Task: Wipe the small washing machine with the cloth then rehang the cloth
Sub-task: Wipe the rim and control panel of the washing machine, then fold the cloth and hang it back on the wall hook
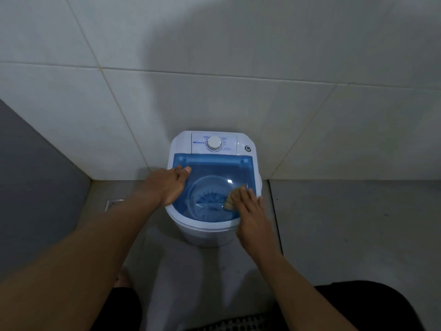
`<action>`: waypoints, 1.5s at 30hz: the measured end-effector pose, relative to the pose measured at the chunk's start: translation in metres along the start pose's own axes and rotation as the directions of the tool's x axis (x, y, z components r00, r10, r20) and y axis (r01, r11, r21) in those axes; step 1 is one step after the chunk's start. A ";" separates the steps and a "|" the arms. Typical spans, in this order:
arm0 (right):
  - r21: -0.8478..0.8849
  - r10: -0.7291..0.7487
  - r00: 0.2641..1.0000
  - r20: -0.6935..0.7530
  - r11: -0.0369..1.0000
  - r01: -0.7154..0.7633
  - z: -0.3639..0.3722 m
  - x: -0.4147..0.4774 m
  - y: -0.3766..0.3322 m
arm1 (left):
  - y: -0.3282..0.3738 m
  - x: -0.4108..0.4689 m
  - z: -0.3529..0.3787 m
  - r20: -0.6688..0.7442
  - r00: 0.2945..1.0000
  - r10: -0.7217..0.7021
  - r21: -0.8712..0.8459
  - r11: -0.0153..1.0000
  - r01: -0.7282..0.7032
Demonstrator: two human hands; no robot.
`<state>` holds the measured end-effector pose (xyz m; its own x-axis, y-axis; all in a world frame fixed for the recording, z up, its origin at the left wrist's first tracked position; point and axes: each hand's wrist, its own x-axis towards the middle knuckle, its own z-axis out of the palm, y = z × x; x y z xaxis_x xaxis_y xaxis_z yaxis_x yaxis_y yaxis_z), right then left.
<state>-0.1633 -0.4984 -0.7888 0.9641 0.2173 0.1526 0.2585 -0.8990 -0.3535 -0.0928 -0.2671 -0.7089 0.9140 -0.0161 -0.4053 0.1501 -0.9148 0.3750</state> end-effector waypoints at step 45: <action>0.595 0.453 0.875 0.172 0.660 -0.458 -0.045 0.013 -0.020 | 0.031 -0.034 0.049 -0.171 0.968 0.183 -0.094 0.975 -0.201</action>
<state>-0.1587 -0.4952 -0.7381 0.9709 -0.1519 -0.1849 -0.2354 -0.4664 -0.8527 -0.1380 -0.3148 -0.7246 0.9768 -0.1138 -0.1815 -0.0015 -0.8507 0.5256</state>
